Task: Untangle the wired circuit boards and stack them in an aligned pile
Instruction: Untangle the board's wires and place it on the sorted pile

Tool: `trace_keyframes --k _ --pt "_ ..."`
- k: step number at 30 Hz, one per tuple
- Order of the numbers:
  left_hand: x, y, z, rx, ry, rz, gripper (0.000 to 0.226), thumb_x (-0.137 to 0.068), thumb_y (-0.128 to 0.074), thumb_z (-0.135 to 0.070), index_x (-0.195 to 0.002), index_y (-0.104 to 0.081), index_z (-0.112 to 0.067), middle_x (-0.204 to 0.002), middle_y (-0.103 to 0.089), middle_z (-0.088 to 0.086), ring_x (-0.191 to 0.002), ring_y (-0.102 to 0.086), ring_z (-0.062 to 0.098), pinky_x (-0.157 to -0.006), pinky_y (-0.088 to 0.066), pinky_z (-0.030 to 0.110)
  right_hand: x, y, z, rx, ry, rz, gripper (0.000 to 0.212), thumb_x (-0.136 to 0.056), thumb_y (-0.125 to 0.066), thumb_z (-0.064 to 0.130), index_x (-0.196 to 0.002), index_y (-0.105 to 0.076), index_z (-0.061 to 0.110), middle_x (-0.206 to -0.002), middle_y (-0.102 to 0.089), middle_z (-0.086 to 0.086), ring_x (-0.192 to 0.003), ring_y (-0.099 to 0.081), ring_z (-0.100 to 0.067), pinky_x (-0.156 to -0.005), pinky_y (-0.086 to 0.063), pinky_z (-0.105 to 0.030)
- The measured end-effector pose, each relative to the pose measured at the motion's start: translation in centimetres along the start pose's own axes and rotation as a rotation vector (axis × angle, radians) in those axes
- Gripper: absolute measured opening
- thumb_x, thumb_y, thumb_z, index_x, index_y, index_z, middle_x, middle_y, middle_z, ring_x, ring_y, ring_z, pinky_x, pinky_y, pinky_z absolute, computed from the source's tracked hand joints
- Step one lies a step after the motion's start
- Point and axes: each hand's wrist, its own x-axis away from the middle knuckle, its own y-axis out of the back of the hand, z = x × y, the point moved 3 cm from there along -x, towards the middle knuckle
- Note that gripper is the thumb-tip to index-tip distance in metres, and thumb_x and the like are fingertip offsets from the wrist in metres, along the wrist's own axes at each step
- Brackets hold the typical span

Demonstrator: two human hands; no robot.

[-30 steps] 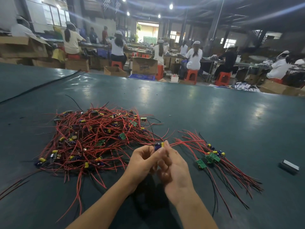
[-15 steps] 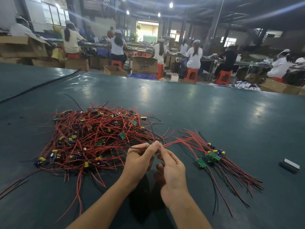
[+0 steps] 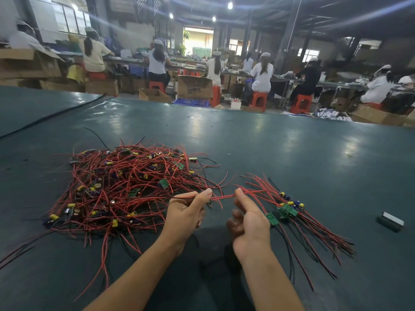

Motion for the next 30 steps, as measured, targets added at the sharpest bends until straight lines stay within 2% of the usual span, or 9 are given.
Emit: trace_keyframes --k 4,9,13,16,19,24,30 --pt "0.0 0.0 0.0 -0.025 0.005 0.018 0.046 -0.081 -0.073 -0.036 -0.045 -0.046 -0.023 -0.043 -0.032 -0.007 -0.04 -0.028 0.012 -0.045 -0.019 0.033 -0.7 0.7 1.1 -0.022 0.007 -0.049 0.012 -0.081 -0.078 0.017 -0.078 -0.067 0.014 -0.07 -0.061 0.005 -0.056 -0.044 -0.007 -0.032 -0.032 -0.015" --pt "0.2 -0.3 0.0 -0.065 -0.005 0.047 0.04 -0.078 -0.069 -0.04 -0.046 -0.052 -0.023 -0.043 -0.034 -0.007 -0.04 -0.029 0.011 -0.043 -0.023 0.028 -1.0 1.3 1.9 -0.11 0.014 -0.041 0.013 -0.084 -0.075 0.017 -0.074 -0.066 0.017 -0.057 -0.063 0.009 -0.045 -0.057 0.0 -0.032 -0.033 -0.012" --pt "0.1 -0.1 -0.3 -0.016 -0.007 0.006 0.038 -0.074 -0.07 -0.039 -0.047 -0.048 -0.024 -0.043 -0.032 -0.006 -0.039 -0.028 0.011 -0.043 -0.023 0.027 -0.8 1.4 1.9 -0.14 0.089 -0.059 0.011 -0.081 -0.078 0.015 -0.077 -0.069 0.019 -0.066 -0.069 0.006 -0.054 -0.064 0.0 -0.038 -0.04 -0.013" --pt "-0.2 0.5 -0.5 0.017 -0.014 -0.015 0.04 -0.076 -0.07 -0.036 -0.046 -0.047 -0.024 -0.042 -0.031 -0.008 -0.037 -0.027 0.011 -0.042 -0.023 0.027 -0.3 1.1 1.8 -0.135 0.143 -0.034 0.015 -0.08 -0.08 0.014 -0.07 -0.071 0.02 -0.068 -0.072 0.005 -0.059 -0.068 -0.004 -0.04 -0.044 -0.015" --pt "-0.3 0.6 -0.4 0.013 -0.018 -0.018 0.047 -0.084 -0.071 -0.03 -0.043 -0.048 -0.024 -0.041 -0.031 -0.011 -0.037 -0.027 0.01 -0.042 -0.024 0.028 0.1 1.0 1.9 -0.139 0.162 -0.011 0.013 -0.081 -0.078 0.01 -0.075 -0.072 0.019 -0.07 -0.074 0.003 -0.061 -0.07 -0.007 -0.041 -0.048 -0.017" --pt "-0.7 1.0 -0.2 0.027 0.003 -0.032 0.045 -0.08 -0.073 -0.033 -0.042 -0.05 -0.024 -0.04 -0.029 -0.011 -0.037 -0.025 0.01 -0.043 -0.022 0.027 0.4 0.9 2.0 -0.163 0.19 0.026 0.011 -0.085 -0.072 0.004 -0.086 -0.073 0.015 -0.075 -0.076 -0.002 -0.059 -0.07 -0.01 -0.046 -0.051 -0.017" --pt "-0.6 0.7 0.2 0.01 0.006 -0.018 0.042 -0.078 -0.066 -0.031 -0.043 -0.047 -0.024 -0.04 -0.029 -0.011 -0.037 -0.026 0.01 -0.042 -0.023 0.026 0.3 1.0 2.2 -0.209 0.254 -0.036 0.012 -0.09 -0.066 0.005 -0.085 -0.069 0.015 -0.064 -0.073 0.0 -0.053 -0.068 -0.009 -0.045 -0.05 -0.016"
